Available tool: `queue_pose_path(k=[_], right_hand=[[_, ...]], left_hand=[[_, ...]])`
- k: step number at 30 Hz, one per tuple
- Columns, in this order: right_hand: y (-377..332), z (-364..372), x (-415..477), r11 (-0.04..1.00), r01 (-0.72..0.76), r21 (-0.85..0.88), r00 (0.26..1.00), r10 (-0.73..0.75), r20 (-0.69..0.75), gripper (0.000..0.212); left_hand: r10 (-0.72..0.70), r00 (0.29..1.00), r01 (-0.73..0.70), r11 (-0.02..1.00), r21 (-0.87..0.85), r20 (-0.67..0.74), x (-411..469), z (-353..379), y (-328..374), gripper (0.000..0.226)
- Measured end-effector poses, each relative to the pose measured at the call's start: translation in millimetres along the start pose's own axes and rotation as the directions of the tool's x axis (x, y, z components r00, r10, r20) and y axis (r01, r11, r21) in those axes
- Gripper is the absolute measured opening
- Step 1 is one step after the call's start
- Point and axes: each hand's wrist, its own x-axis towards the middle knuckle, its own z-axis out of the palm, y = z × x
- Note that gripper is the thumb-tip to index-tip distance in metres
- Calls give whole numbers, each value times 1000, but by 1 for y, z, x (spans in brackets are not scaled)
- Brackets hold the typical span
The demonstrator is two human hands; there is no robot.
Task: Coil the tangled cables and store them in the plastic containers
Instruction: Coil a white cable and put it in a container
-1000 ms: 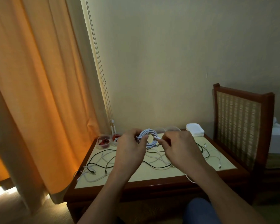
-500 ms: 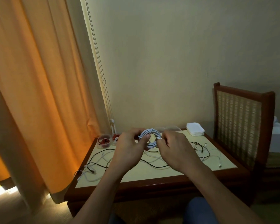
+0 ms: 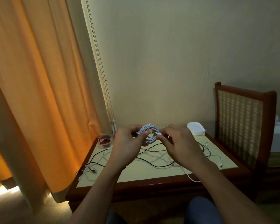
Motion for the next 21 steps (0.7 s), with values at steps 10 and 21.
queue_pose_path(k=[10, 21], right_hand=[[-5, -7, -16, 974, 8, 228, 982, 35, -186, 14], [6, 16, -21, 786, -317, 531, 912, 406, -56, 8]], left_hand=[[-74, 997, 75, 997, -11, 25, 4, -8, -11, 18], [-181, 980, 196, 936, -294, 76, -2, 1, -38, 18]])
